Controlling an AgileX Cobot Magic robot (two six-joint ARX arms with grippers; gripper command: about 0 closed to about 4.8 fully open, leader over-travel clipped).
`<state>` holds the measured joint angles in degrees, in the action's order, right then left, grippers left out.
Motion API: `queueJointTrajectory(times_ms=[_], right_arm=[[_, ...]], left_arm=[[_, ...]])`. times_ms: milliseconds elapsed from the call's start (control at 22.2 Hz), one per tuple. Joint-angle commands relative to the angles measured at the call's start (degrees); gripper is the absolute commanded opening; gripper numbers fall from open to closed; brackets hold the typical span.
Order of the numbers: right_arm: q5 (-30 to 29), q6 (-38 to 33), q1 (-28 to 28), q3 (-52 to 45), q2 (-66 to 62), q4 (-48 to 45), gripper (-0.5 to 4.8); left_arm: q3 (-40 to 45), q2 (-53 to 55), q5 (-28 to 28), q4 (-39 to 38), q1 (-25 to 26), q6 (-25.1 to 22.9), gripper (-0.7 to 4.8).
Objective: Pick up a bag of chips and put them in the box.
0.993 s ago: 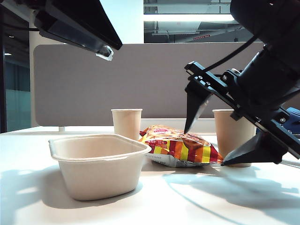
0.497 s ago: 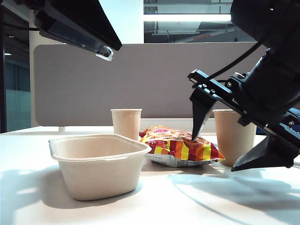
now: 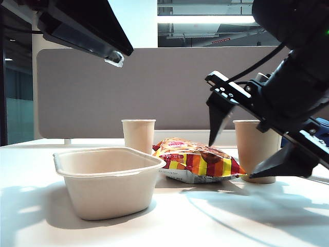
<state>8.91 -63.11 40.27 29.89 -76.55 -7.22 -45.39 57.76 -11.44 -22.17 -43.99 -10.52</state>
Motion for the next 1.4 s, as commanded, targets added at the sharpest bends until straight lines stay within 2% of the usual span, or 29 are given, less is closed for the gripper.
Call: queueJointTrajectory(times_ms=[45,993,1219,1399], right_arm=[[-0.11,-0.20,0.07,0.15,-1.46,-3.69,3.70],[-0.04,-1.05,0.09,0.17,-9.07,-11.28,3.66],[-0.02,-0.98,0.09,0.17,-9.29,-12.02,2.43],[-0.07,-0.96,0.11,0.17,-9.29,-12.90,2.32]], left_arm=[[-0.22,-0.11,-0.37,0.00,0.02,-0.07,1.84],[-0.22,-0.09,-0.37,0.00,0.02,-0.07,1.84],[-0.22,-0.09,-0.35,0.02,0.02,-0.11,1.84],[-0.22,-0.09,-0.33,0.00,0.02,-0.20,1.84]])
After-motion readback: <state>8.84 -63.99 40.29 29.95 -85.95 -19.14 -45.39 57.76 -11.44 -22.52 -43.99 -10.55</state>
